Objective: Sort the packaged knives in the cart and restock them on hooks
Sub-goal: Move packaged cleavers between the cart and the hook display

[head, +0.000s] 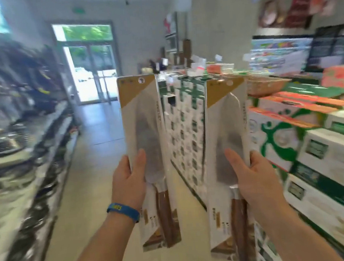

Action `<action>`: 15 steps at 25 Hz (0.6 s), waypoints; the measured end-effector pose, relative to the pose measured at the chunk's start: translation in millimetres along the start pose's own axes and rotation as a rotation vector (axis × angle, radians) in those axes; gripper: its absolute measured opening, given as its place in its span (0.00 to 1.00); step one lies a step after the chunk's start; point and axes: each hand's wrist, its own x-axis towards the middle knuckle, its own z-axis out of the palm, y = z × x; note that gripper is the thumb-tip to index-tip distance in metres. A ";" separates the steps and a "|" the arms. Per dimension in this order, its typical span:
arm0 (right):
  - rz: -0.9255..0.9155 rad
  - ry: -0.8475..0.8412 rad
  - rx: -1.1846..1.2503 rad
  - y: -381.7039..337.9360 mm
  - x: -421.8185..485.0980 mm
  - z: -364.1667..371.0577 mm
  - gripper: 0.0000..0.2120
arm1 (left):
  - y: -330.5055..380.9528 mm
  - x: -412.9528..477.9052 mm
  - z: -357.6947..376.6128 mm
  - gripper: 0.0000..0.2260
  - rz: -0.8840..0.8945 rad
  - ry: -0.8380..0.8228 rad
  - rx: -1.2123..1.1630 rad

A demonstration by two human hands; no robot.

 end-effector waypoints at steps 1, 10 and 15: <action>-0.010 -0.037 0.013 -2.0 7.2 31.9 0.17 | -3.9 21.5 -20.4 0.23 0.005 0.041 0.003; 0.047 -0.512 0.132 -15.6 38.7 288.4 0.27 | -62.2 146.0 -190.6 0.27 -0.039 0.316 0.024; 0.042 -0.790 0.214 -6.7 34.7 418.9 0.13 | -97.3 171.1 -271.7 0.26 -0.090 0.508 0.112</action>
